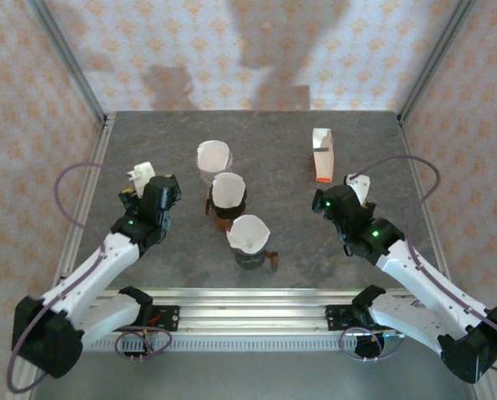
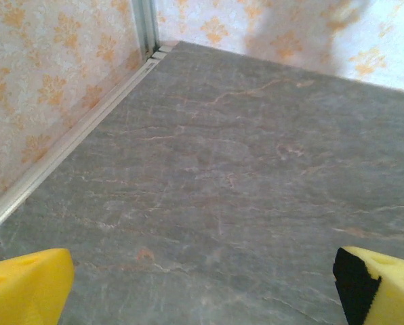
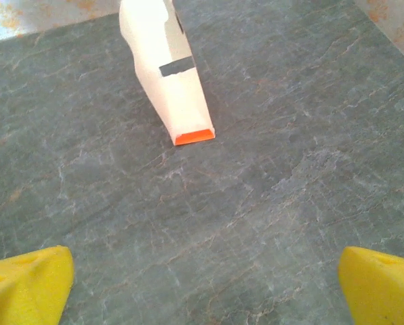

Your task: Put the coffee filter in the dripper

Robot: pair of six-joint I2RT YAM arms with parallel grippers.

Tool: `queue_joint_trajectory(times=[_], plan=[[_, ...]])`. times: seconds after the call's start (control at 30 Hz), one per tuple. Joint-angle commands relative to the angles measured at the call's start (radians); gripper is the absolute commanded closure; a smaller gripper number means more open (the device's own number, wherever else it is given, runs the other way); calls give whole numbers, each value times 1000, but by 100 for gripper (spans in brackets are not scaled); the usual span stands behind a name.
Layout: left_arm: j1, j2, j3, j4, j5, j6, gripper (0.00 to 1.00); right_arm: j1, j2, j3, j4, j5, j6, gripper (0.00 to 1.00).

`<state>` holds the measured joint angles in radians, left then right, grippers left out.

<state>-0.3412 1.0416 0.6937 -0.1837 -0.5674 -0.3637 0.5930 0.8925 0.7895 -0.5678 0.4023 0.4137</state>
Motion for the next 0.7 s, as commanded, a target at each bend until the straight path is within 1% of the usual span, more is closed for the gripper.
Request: queue_joint_trajectory(times=[0.0, 0.07, 0.13, 0.17, 0.33, 0.4, 0.43, 0.47, 0.5, 0.57, 0.6, 0.63, 0.67], plan=[[65, 87, -23, 212, -3, 137, 0, -25, 2, -2, 46, 46, -13, 0], [109, 135, -73, 331, -6, 185, 0, -27, 2, -15, 58, 41, -14, 0], [145, 183, -116, 441, 15, 208, 0, -28, 4, -22, 63, 37, -14, 0], [162, 215, -138, 505, 45, 231, 0, -28, 5, -24, 63, 37, -14, 0], [198, 352, -143, 638, 56, 319, 0, -30, 6, -29, 63, 54, -22, 0], [213, 382, -173, 709, 71, 342, 0, -31, 6, -27, 62, 69, -25, 0], [219, 396, -195, 780, 71, 359, 0, -33, 5, -27, 63, 76, -26, 0], [224, 393, -198, 783, 75, 343, 0, -34, 4, -28, 64, 80, -30, 0], [240, 394, -214, 798, 150, 334, 0, -37, 4, -29, 68, 87, -35, 0], [249, 436, -287, 982, 192, 341, 0, -45, 3, -29, 78, 103, -53, 0], [255, 447, -303, 1043, 240, 360, 0, -52, 5, -29, 86, 108, -63, 0], [257, 457, -294, 985, 276, 348, 0, -62, 6, -31, 103, 110, -82, 0], [261, 495, -326, 1098, 280, 361, 0, -71, 11, -34, 119, 108, -99, 1]])
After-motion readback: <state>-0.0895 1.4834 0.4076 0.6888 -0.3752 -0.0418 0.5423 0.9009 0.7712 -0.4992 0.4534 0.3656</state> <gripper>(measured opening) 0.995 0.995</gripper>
